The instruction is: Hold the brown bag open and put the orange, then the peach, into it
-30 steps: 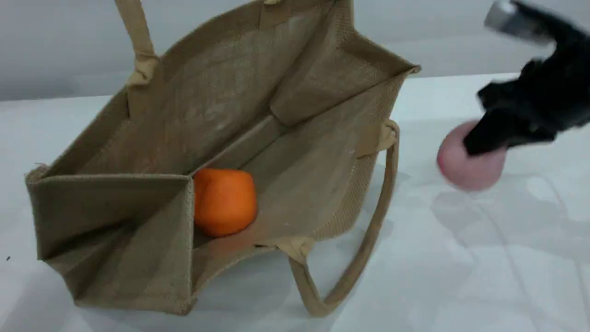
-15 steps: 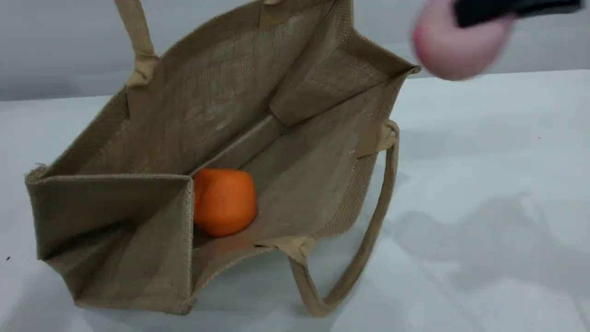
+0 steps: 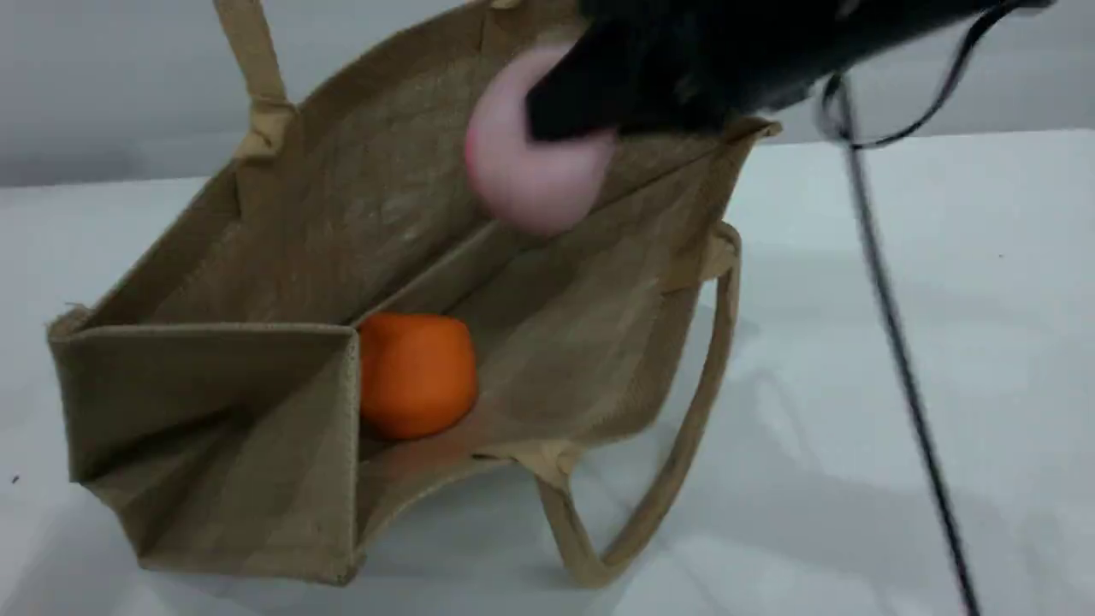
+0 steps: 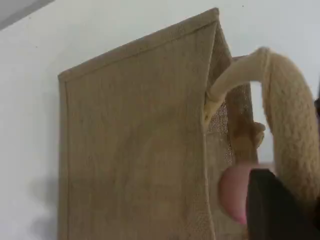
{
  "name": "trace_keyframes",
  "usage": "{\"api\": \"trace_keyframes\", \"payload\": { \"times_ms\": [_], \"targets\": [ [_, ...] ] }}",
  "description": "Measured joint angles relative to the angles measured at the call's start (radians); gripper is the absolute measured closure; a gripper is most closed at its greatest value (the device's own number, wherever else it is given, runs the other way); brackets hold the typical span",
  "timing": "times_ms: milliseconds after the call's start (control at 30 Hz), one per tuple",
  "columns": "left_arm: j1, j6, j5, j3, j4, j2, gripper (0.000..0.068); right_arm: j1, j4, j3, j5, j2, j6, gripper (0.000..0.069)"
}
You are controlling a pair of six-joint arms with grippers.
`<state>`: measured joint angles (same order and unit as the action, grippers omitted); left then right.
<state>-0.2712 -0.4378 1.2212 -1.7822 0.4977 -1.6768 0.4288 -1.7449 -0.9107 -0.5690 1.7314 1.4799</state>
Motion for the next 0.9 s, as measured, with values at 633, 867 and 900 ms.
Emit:
{"api": "trace_keyframes", "payload": {
  "times_ms": [633,867,900],
  "targets": [
    [0.000,0.001,0.000,0.000,0.003,0.000,0.0610,0.113,-0.001,-0.273,0.028,0.379,0.025,0.0617],
    [0.000,0.001,0.000,0.000,0.003,0.000,0.0610,0.113,0.000,-0.285,0.029,0.433,0.013,0.0458],
    [0.000,0.001,0.000,0.000,0.003,0.000,0.0610,0.113,-0.001,-0.285,0.024,0.433,0.014,0.0419]
  ]
}}
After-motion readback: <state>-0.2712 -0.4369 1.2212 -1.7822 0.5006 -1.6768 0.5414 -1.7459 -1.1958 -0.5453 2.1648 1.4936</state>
